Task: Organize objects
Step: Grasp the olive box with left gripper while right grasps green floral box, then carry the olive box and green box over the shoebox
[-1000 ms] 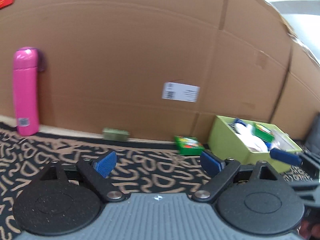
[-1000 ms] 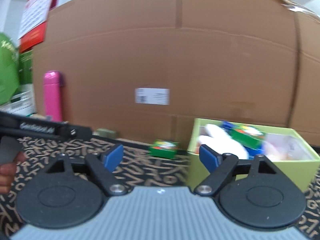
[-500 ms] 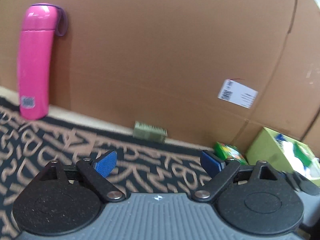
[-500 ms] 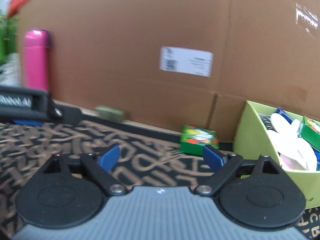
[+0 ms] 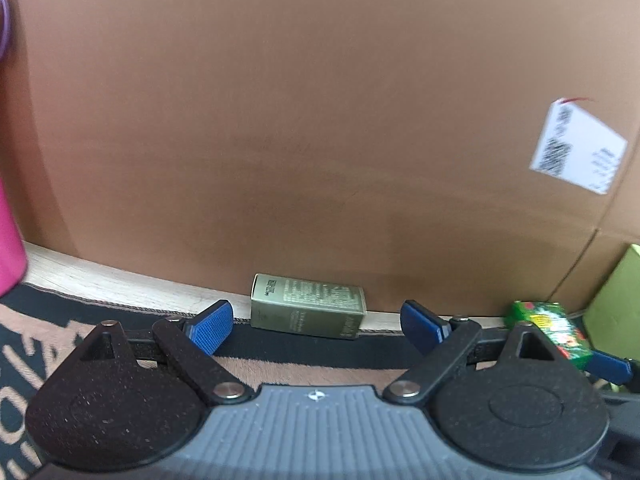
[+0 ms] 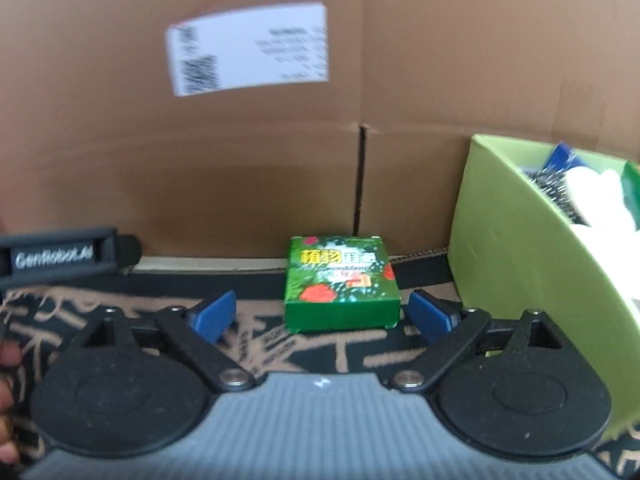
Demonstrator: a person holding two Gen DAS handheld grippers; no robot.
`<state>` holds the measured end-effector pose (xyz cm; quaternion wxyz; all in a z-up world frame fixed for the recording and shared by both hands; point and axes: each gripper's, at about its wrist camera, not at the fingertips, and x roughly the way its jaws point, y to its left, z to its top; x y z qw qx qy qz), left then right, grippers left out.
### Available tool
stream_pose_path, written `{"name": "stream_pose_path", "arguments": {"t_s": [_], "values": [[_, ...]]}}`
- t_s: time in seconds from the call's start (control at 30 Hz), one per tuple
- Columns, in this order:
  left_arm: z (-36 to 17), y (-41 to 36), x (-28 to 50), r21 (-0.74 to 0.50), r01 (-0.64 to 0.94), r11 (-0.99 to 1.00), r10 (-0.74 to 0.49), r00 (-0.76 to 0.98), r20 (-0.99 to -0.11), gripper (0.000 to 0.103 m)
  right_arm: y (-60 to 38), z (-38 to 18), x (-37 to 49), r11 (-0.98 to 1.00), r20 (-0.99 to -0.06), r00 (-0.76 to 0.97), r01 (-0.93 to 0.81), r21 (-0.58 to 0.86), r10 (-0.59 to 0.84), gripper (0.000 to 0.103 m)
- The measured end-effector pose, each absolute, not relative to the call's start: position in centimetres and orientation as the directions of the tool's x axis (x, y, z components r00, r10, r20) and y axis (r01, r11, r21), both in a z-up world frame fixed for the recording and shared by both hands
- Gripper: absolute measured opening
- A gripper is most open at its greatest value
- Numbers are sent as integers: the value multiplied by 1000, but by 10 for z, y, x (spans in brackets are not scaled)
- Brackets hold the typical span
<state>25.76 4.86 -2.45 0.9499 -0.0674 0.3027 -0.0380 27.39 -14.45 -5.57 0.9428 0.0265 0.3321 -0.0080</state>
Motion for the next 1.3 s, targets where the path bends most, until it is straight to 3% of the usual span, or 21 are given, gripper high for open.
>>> {"name": "stream_pose_path", "arguments": {"t_s": [0.07,0.1,0.13,0.17,0.37,0.5,0.8,0.93,1.0,1.1,1.3], "values": [[-24,50,261,-128,44,991,-110,816,-568,91,-147,-56,274,998,-620,785,35,52,5,90],[-24,51,262,-124,53,991,-115,817,-566,86,-148,-56,273,998,-619,785,44,49,-4,84],[-25,53,262,-123,54,991,-114,819,-563,71,-149,-56,271,998,-614,789,46,51,-6,73],[-24,53,261,-113,43,993,-99,822,-561,65,-149,-55,268,998,-608,794,45,52,-5,62],[-11,48,234,-90,114,989,-145,805,-575,65,-150,-49,225,994,-593,798,-84,68,108,62],[5,27,191,-5,209,978,-177,812,-557,65,-168,-42,165,981,-563,804,-171,89,192,62],[17,9,63,22,333,943,-262,781,-567,65,-205,-39,72,974,-573,790,-220,64,216,62],[-3,-5,46,26,338,941,-258,761,-595,67,-214,-38,44,973,-590,779,-227,49,211,62],[-8,-9,39,51,330,942,-236,766,-599,75,-215,-35,39,976,-580,789,-215,44,201,65],[-12,-14,35,102,331,938,-207,772,-602,77,-218,-32,37,979,-562,806,-198,37,184,77],[-12,-15,39,96,346,933,-223,768,-601,77,-218,-35,39,978,-572,798,-208,31,188,77]]}}
